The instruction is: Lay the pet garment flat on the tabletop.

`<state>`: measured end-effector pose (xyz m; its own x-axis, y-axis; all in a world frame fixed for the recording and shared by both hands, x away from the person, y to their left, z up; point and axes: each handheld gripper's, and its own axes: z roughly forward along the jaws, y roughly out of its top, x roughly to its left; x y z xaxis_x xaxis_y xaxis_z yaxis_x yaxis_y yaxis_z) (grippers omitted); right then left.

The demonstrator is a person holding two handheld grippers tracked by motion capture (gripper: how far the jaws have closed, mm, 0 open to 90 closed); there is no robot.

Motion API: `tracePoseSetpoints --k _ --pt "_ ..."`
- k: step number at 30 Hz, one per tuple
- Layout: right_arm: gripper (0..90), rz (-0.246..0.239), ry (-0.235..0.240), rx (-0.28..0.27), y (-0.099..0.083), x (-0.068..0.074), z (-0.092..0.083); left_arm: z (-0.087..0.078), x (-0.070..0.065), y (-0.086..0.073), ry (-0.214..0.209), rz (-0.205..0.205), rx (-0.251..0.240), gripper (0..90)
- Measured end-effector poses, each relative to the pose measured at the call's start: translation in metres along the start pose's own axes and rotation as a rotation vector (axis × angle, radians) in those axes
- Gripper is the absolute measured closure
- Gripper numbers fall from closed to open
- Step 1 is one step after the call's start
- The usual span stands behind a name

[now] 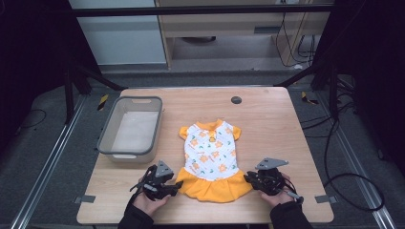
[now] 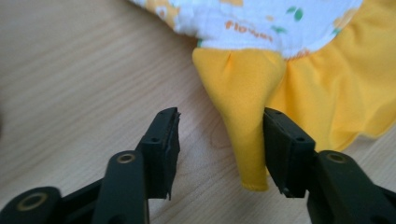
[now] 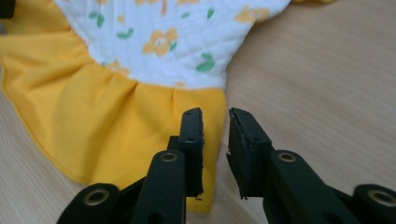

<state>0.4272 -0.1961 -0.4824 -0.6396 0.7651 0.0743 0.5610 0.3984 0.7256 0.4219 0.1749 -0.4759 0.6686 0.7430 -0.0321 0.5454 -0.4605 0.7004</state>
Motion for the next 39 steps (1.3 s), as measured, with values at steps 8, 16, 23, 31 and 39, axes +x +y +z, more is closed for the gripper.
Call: tracePoseSetpoints --k 8,16,23,31,39 --pt "81.1 0.016 -0.019 -0.169 0.014 -0.006 -0.01 -0.016 0.004 0.021 -0.016 -0.011 -0.13 52.4" --pt "89.2 0.01 -0.033 -0.226 0.035 -0.011 -0.001 -0.015 0.0 0.042 -0.009 0.013 -0.153 64.2" --pt "90.0 0.026 -0.031 -0.233 0.047 -0.017 0.016 0.014 -0.004 0.056 -0.056 0.033 -0.131 75.6" --pt "90.0 -0.003 -0.027 -0.151 0.05 -0.015 0.055 0.045 -0.002 0.035 -0.044 0.078 0.004 76.9" --pt "89.8 -0.008 -0.065 -0.053 0.04 -0.015 0.071 0.048 -0.003 0.024 -0.048 0.066 0.004 76.5"
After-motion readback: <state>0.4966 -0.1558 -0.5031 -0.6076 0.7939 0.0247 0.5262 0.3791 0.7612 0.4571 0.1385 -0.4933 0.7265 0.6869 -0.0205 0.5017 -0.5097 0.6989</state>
